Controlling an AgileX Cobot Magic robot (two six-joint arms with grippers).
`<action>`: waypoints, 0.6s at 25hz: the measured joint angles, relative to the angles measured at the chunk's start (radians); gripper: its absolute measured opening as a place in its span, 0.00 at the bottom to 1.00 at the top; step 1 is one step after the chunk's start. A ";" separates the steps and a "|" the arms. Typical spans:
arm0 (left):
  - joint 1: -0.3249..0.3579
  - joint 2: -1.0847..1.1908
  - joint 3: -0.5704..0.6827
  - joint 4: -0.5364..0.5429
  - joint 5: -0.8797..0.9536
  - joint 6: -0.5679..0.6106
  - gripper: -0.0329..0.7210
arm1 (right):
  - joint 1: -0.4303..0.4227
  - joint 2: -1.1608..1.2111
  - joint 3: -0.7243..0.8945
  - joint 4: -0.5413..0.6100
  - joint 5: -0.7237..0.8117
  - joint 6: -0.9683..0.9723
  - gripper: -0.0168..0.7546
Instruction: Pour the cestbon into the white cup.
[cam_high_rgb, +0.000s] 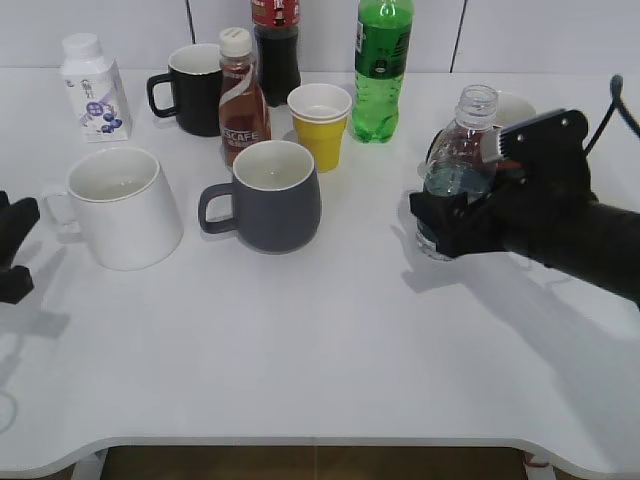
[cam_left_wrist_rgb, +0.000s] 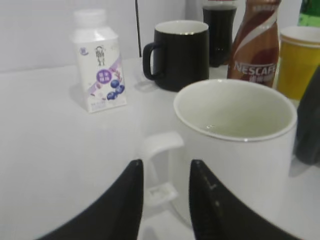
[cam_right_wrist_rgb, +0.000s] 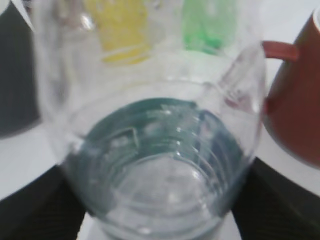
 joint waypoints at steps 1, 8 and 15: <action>0.000 -0.015 0.000 0.000 0.001 0.000 0.36 | 0.000 -0.018 0.001 0.000 0.000 -0.001 0.81; 0.000 -0.287 -0.077 0.002 0.421 -0.091 0.36 | 0.000 -0.344 -0.019 -0.006 0.177 -0.016 0.82; -0.086 -0.801 -0.297 0.000 1.173 -0.127 0.47 | 0.000 -0.760 -0.028 -0.022 0.578 -0.001 0.82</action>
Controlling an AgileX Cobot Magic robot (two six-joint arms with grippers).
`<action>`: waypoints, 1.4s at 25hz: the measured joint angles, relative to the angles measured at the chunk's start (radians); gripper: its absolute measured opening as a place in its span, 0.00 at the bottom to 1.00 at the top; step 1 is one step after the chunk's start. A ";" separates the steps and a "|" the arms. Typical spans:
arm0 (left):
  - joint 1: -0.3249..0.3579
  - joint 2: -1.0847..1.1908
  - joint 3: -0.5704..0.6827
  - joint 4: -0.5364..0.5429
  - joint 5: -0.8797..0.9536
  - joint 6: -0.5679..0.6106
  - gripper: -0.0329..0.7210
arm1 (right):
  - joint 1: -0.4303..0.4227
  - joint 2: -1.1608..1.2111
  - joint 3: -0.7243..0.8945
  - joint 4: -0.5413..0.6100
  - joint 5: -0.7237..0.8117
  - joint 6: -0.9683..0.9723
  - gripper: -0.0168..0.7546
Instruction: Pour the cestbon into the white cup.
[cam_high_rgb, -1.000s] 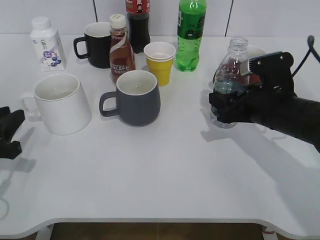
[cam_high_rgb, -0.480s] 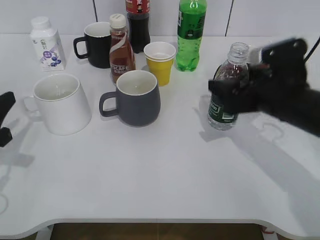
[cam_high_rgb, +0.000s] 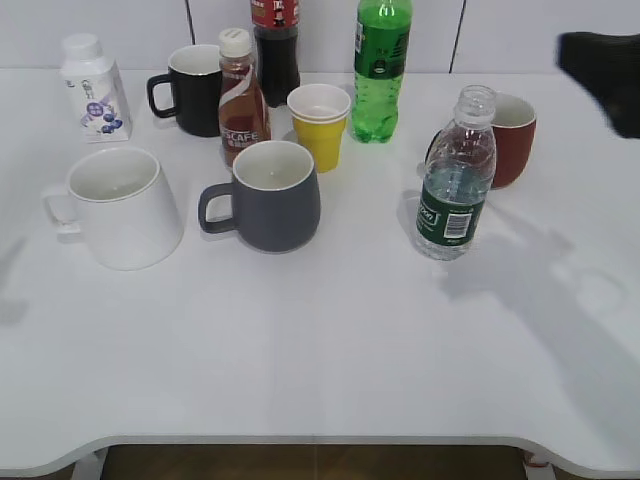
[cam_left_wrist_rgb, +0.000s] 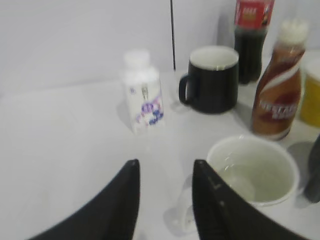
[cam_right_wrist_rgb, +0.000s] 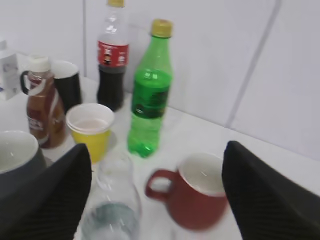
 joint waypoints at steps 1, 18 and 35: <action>-0.027 -0.059 -0.030 -0.017 0.110 0.000 0.53 | 0.000 -0.045 0.000 -0.001 0.075 0.003 0.82; -0.133 -0.747 -0.217 -0.157 1.256 0.024 0.81 | 0.000 -0.856 0.000 0.322 1.398 -0.265 0.79; -0.133 -0.754 -0.112 -0.183 1.105 0.072 0.65 | 0.000 -1.022 0.063 0.326 1.291 -0.262 0.79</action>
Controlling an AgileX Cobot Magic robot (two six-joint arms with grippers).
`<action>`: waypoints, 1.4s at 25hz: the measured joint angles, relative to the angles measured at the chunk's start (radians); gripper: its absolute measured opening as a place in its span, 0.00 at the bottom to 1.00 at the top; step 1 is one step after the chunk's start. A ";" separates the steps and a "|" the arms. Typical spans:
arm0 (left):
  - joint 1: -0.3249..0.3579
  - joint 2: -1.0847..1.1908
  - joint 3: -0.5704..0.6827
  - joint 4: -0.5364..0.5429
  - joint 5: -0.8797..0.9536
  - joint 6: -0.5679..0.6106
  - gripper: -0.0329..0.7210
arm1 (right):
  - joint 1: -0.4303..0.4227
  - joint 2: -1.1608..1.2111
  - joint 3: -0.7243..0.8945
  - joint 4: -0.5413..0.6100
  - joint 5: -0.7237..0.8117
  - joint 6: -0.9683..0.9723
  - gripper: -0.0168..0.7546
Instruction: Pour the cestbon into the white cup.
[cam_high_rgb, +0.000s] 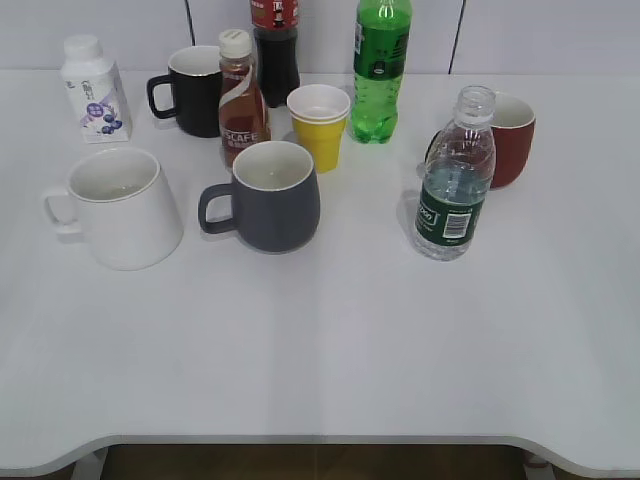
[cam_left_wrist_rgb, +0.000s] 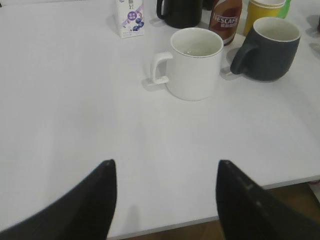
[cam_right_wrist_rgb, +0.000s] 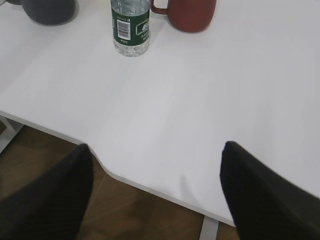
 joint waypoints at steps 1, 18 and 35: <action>0.000 0.000 0.000 0.000 0.000 0.000 0.64 | 0.000 0.000 0.000 0.000 -0.002 0.000 0.79; 0.143 0.000 0.000 0.000 0.000 0.000 0.58 | -0.148 0.000 0.000 0.001 -0.006 0.001 0.79; 0.192 0.000 0.001 0.000 0.000 0.000 0.50 | -0.221 -0.001 0.000 0.001 -0.006 0.001 0.79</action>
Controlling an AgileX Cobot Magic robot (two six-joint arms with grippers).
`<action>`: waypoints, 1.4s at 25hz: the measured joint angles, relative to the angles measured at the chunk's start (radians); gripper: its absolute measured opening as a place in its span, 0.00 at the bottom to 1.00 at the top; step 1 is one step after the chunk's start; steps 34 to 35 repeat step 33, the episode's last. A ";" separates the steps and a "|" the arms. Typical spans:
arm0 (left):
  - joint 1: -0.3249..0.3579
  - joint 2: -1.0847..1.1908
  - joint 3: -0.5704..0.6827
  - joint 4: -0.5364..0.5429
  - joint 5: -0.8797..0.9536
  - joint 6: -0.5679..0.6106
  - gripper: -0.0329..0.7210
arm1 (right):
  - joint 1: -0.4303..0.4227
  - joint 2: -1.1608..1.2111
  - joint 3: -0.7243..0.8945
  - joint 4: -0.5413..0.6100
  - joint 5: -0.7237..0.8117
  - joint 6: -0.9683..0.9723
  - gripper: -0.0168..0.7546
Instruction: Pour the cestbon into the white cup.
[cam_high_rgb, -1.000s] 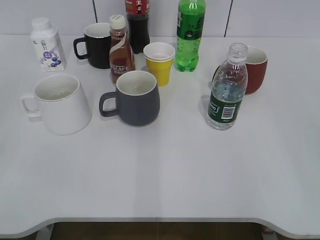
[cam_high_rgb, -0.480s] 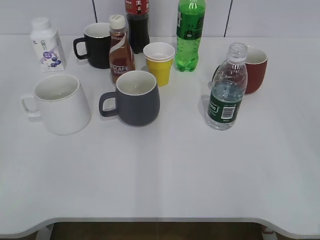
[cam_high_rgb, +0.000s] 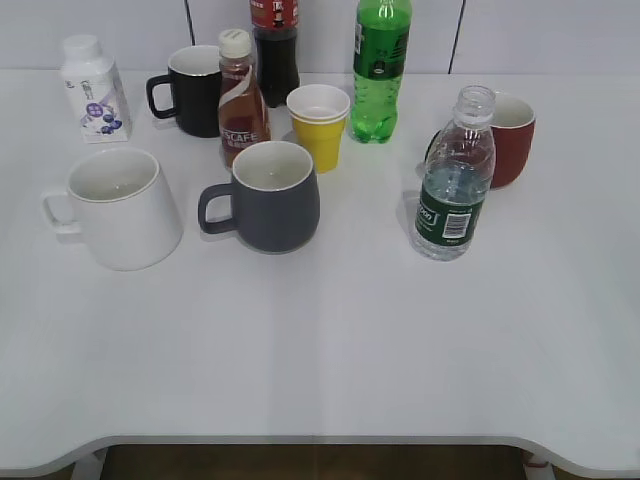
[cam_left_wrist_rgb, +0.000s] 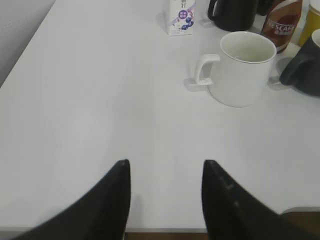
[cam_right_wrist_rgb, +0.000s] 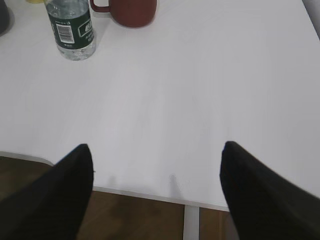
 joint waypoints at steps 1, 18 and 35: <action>0.000 0.000 0.000 0.000 0.000 0.000 0.49 | 0.000 0.000 0.000 0.000 0.000 0.000 0.79; 0.000 0.000 0.000 0.000 0.000 0.000 0.35 | 0.000 0.000 0.000 0.000 0.000 0.000 0.79; 0.000 0.000 0.000 0.000 0.000 0.000 0.35 | 0.000 0.000 0.000 0.000 0.000 0.000 0.79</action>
